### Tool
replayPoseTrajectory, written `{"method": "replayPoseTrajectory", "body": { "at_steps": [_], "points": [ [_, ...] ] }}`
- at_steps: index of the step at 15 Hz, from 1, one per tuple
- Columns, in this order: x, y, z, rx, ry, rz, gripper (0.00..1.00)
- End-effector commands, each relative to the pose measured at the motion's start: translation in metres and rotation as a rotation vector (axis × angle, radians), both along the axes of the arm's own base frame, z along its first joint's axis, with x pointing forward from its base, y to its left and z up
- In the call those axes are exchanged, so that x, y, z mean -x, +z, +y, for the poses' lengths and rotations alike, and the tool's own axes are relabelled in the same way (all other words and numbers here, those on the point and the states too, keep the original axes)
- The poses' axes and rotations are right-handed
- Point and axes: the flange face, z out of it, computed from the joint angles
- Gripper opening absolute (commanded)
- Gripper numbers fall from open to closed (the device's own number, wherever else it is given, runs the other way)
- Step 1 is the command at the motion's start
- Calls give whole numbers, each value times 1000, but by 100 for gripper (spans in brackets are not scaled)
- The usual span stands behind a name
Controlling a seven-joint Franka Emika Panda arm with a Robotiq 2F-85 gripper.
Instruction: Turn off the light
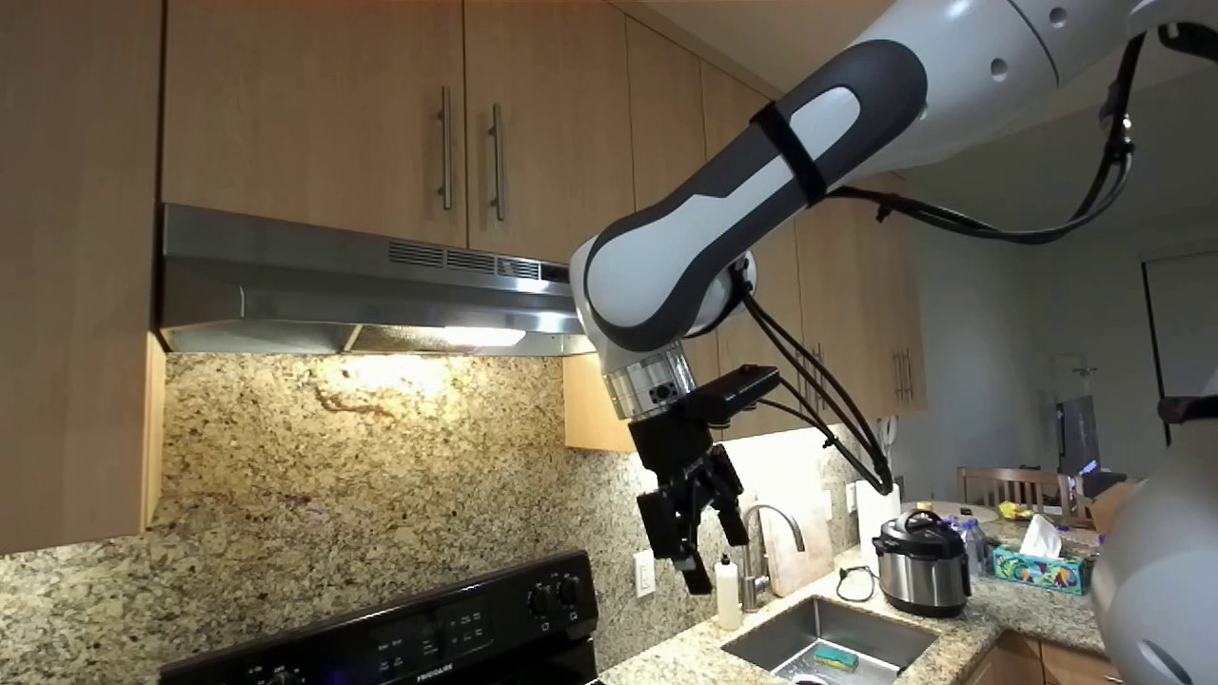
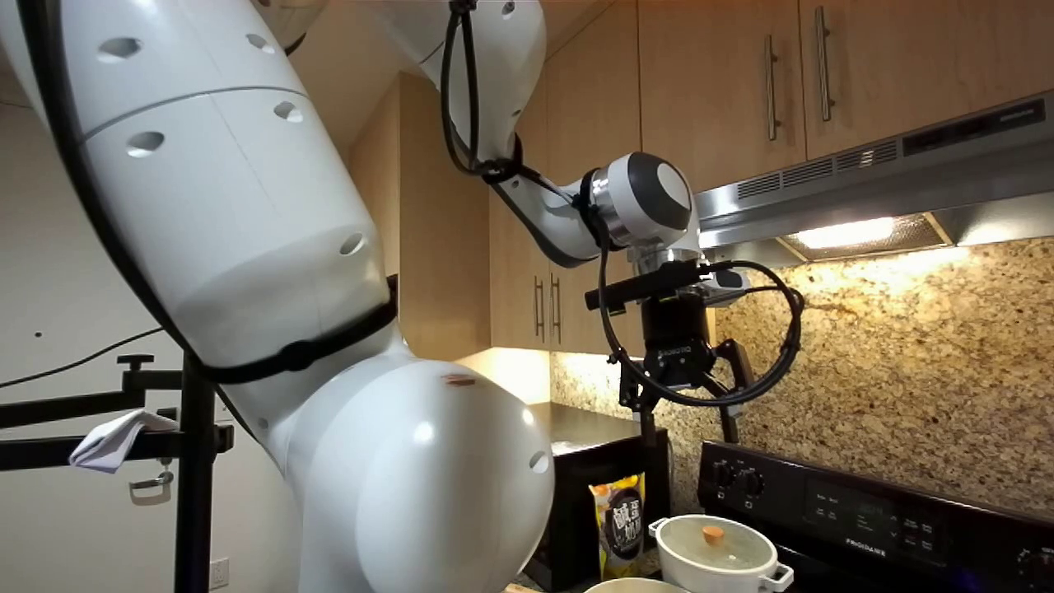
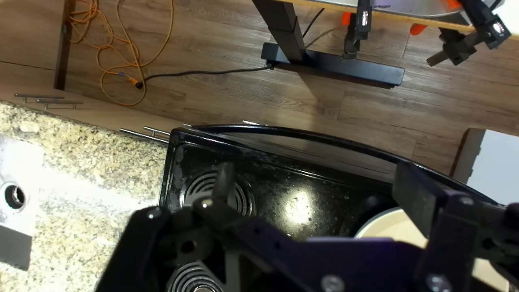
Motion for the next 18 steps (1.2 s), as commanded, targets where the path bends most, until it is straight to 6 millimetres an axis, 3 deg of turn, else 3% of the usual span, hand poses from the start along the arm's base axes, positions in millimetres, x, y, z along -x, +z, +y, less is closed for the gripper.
{"method": "replayPoseTrajectory", "body": {
  "at_steps": [1,7,12,16,18],
  "points": [
    [0,0,0,0,0,1,100],
    [-7,12,4,-12,-11,-73,100],
    [-26,67,32,-46,-85,-268,100],
    [-50,119,61,-49,-112,-452,100],
    [-64,140,66,-38,-154,-539,100]
  ]
}}
